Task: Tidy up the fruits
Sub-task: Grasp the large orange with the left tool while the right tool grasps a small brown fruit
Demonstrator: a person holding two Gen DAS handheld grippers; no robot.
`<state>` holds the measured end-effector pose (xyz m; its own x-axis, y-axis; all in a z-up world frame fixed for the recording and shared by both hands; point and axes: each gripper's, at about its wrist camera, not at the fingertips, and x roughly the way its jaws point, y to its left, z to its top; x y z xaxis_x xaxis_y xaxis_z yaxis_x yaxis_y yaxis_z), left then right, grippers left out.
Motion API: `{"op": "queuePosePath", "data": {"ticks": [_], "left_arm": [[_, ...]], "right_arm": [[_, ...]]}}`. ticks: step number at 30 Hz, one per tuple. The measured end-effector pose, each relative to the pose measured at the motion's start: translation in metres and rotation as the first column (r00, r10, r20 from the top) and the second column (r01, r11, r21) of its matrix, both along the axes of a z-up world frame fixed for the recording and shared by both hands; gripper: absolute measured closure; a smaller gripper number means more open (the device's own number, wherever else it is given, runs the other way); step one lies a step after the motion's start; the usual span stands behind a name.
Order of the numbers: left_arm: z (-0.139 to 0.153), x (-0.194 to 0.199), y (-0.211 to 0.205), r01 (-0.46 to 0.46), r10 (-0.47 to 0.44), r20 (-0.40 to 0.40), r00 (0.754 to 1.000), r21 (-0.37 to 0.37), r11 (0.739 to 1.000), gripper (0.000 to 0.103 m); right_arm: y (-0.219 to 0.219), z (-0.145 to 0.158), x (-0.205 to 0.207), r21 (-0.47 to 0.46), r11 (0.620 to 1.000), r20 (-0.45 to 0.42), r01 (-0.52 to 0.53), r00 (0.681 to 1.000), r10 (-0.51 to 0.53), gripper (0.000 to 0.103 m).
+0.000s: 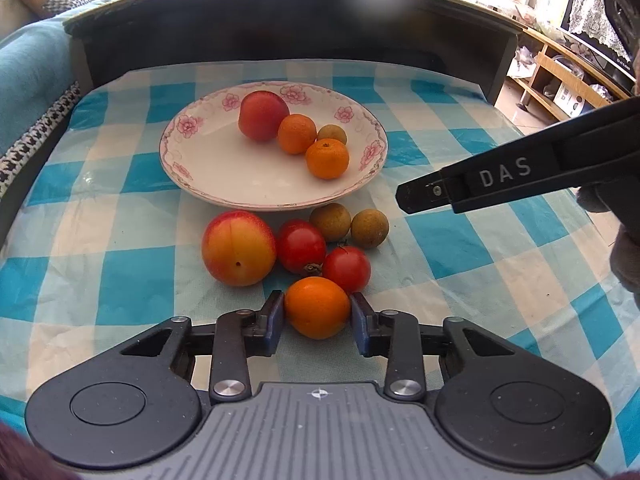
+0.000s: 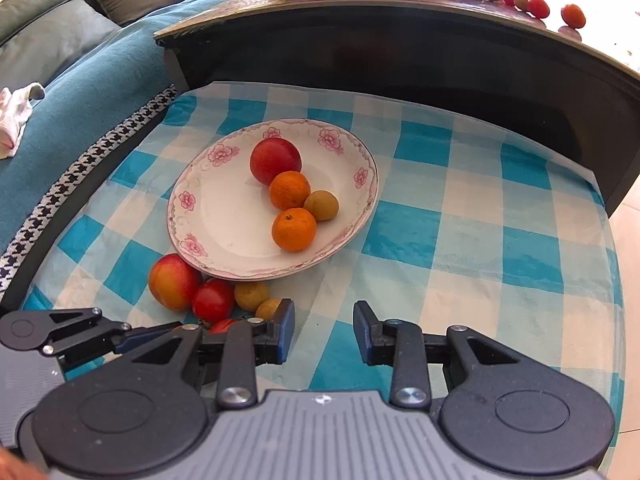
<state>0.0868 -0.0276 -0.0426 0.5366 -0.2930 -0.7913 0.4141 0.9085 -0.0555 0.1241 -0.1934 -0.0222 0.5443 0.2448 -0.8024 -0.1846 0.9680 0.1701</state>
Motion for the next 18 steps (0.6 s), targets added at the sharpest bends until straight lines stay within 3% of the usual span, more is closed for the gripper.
{"op": "queuePosePath", "data": {"ticks": [18], "left_arm": [[-0.001,-0.002,0.002,0.018,-0.018,-0.033,0.999,-0.027,0.999,0.060]], "right_arm": [[0.021,-0.026,0.015,0.032,0.996,-0.062,-0.080,0.995,0.082,0.054]]}}
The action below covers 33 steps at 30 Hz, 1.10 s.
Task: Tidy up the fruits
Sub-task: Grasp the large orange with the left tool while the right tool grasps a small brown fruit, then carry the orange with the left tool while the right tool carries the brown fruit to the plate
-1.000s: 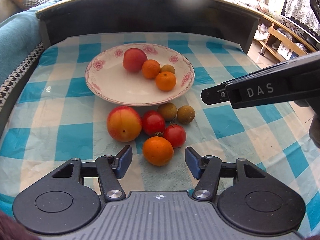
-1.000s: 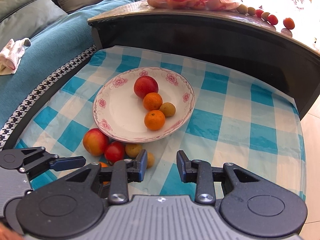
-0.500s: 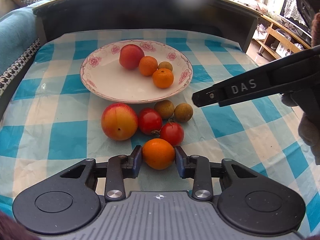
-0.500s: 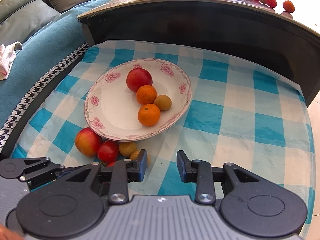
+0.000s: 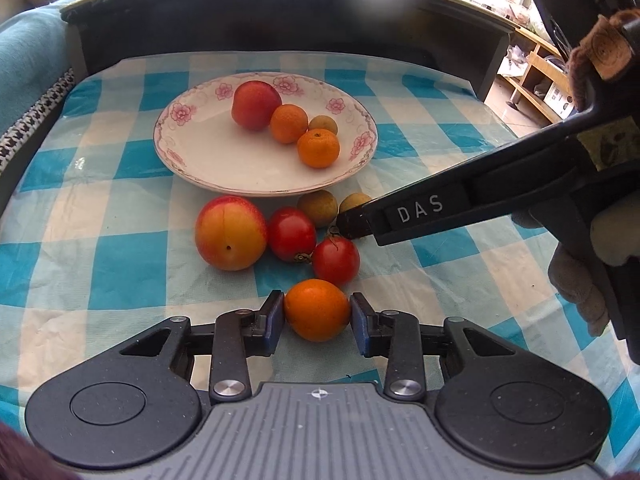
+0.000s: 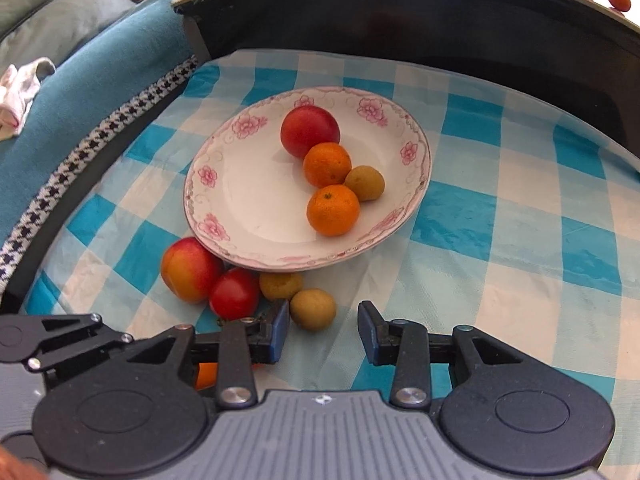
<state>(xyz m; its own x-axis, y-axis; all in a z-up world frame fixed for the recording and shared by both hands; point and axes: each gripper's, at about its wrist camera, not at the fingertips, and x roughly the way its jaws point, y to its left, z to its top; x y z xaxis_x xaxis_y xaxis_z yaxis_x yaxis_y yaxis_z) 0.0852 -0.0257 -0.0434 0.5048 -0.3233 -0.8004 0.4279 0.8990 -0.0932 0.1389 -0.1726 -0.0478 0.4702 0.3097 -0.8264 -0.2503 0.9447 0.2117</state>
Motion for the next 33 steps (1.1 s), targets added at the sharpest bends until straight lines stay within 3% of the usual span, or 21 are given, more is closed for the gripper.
{"op": "queuePosePath", "data": {"ticks": [4,21,33], "left_arm": [[0.000,0.000,0.000,0.000,0.000,0.000,1.000,-0.002,1.000,0.060],[0.003,-0.009,-0.002,0.018,-0.018,0.014,1.000,0.018,1.000,0.059],[-0.003,-0.011,-0.004,0.023,-0.024,0.018,1.000,0.032,0.999,0.054]], "right_arm": [[-0.003,0.001,0.000,0.017,1.000,0.012,0.014,1.000,-0.014,0.065],[-0.013,0.018,-0.036,-0.070,0.997,0.002,-0.038,0.999,0.038,0.065],[-0.010,0.005,-0.042,-0.119,0.991,-0.021,-0.055,0.998,0.053,0.065]]}}
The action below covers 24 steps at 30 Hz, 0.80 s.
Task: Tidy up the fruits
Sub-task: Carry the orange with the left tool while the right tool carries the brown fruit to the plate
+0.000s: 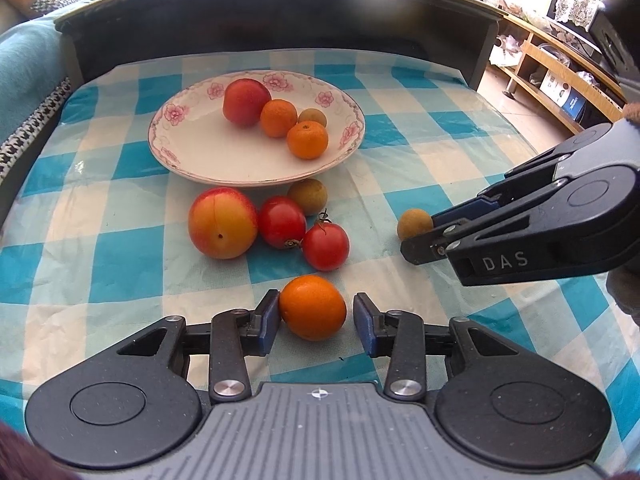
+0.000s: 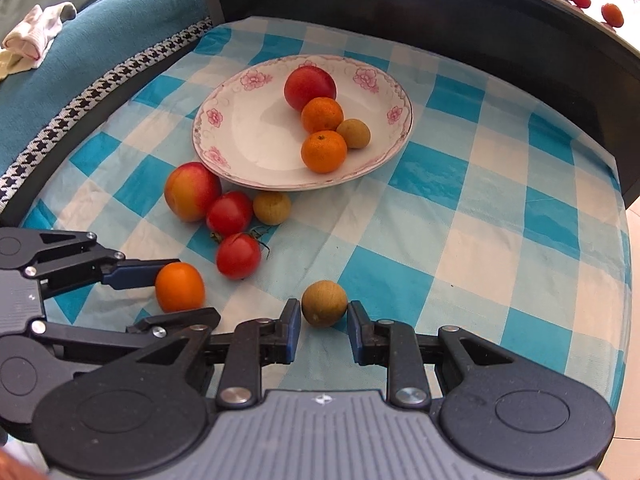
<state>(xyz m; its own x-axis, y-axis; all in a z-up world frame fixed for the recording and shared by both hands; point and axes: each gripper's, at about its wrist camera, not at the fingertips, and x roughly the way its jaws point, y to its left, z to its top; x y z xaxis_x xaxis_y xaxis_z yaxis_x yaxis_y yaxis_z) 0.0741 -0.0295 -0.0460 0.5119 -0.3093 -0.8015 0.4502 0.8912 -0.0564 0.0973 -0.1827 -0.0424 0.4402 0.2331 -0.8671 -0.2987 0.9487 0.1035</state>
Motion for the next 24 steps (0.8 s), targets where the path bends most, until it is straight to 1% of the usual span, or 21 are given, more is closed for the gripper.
{"op": "queuePosePath", "data": {"ticks": [3,7,10,14,16,19,22,24], "left_arm": [[0.000,-0.001,0.000,0.001,-0.001,0.005,1.000,0.003,1.000,0.054],[0.000,0.000,-0.001,0.000,0.000,0.001,1.000,0.001,1.000,0.052],[0.000,0.000,0.000,-0.001,0.001,0.000,1.000,-0.002,1.000,0.051],[0.000,0.000,0.000,-0.001,0.001,0.000,1.000,-0.004,1.000,0.050],[0.000,0.001,0.000,-0.003,0.003,-0.001,1.000,-0.007,1.000,0.050],[-0.001,0.001,-0.001,-0.004,0.004,0.001,1.000,-0.008,1.000,0.050],[-0.001,0.001,-0.001,-0.003,0.003,0.000,1.000,-0.008,1.000,0.050],[-0.001,0.001,-0.001,-0.004,0.004,-0.001,1.000,-0.010,1.000,0.050]], "right_arm": [[0.000,-0.002,0.000,0.001,1.000,0.010,0.003,1.000,-0.003,0.065],[-0.001,-0.001,0.002,0.005,1.000,-0.001,0.003,1.000,-0.003,0.064],[-0.004,0.002,0.005,0.006,1.000,0.014,0.015,1.000,-0.015,0.061],[-0.007,0.003,0.010,0.026,0.999,0.030,0.031,0.999,-0.032,0.061],[-0.004,0.003,0.012,0.034,0.999,0.035,0.021,0.999,-0.022,0.061],[0.002,0.006,0.013,0.041,0.999,0.074,0.004,0.997,-0.007,0.061],[0.008,0.006,0.017,0.038,0.999,0.080,-0.016,0.997,0.013,0.061],[0.011,0.002,0.019,0.023,0.999,0.067,-0.028,0.997,0.027,0.062]]}}
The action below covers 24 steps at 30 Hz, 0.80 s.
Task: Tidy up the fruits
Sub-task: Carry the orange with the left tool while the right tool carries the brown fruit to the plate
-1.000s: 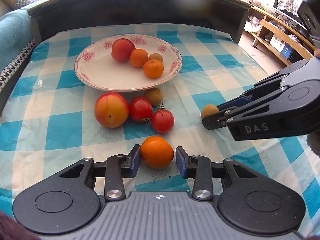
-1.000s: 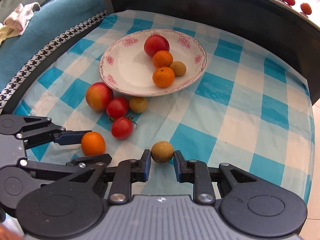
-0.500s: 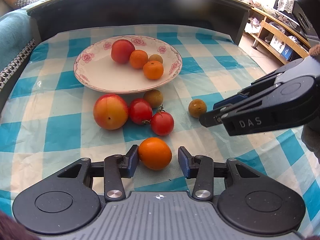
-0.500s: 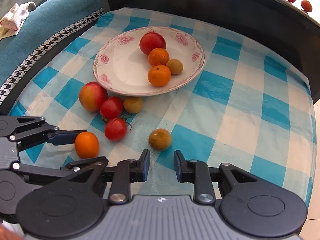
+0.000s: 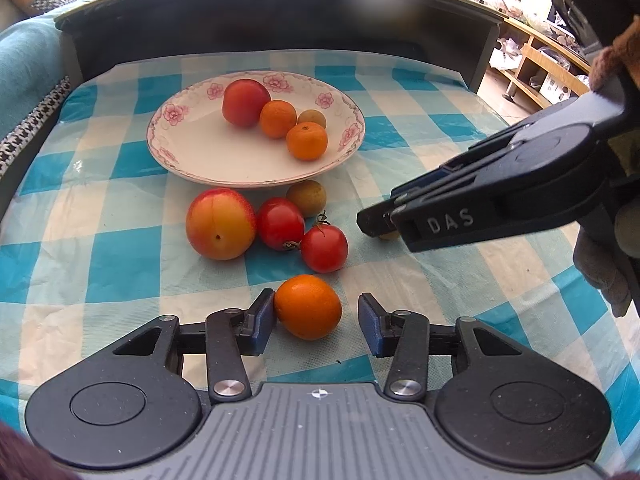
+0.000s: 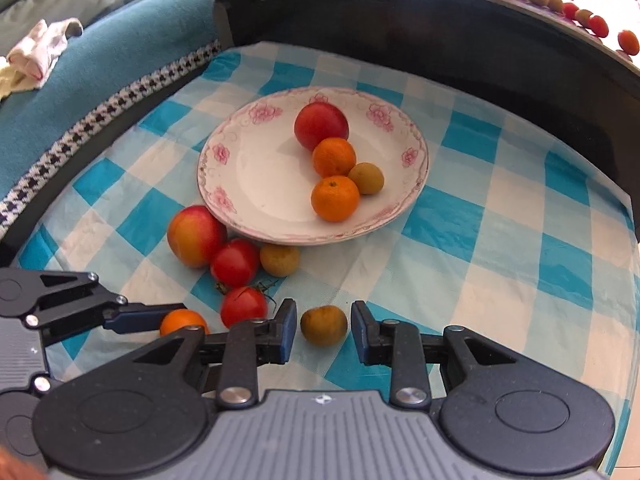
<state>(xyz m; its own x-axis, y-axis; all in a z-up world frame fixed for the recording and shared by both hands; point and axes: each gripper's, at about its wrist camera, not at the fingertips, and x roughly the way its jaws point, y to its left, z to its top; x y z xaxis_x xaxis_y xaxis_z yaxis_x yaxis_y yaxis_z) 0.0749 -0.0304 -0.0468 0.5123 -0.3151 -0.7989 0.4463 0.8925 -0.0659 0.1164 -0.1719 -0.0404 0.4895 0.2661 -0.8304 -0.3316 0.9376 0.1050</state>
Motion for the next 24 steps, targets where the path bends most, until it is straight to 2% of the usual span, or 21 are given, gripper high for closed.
{"op": "queuePosePath", "data": {"ticks": [6,10,24], "left_arm": [[0.001,0.001,-0.001,-0.006,0.006,-0.005,1.000,0.008,1.000,0.053],[0.002,0.002,0.001,-0.022,0.022,-0.001,1.000,0.017,1.000,0.060],[0.013,0.004,0.001,-0.032,0.032,0.030,0.999,0.005,0.999,0.060]], "right_arm": [[0.003,-0.002,-0.008,-0.031,0.999,-0.014,-0.022,1.000,0.022,0.063],[0.001,-0.002,-0.012,-0.028,0.999,-0.024,-0.017,1.000,0.017,0.064],[-0.005,0.011,-0.015,-0.005,1.000,0.016,0.017,1.000,-0.017,0.064]]}}
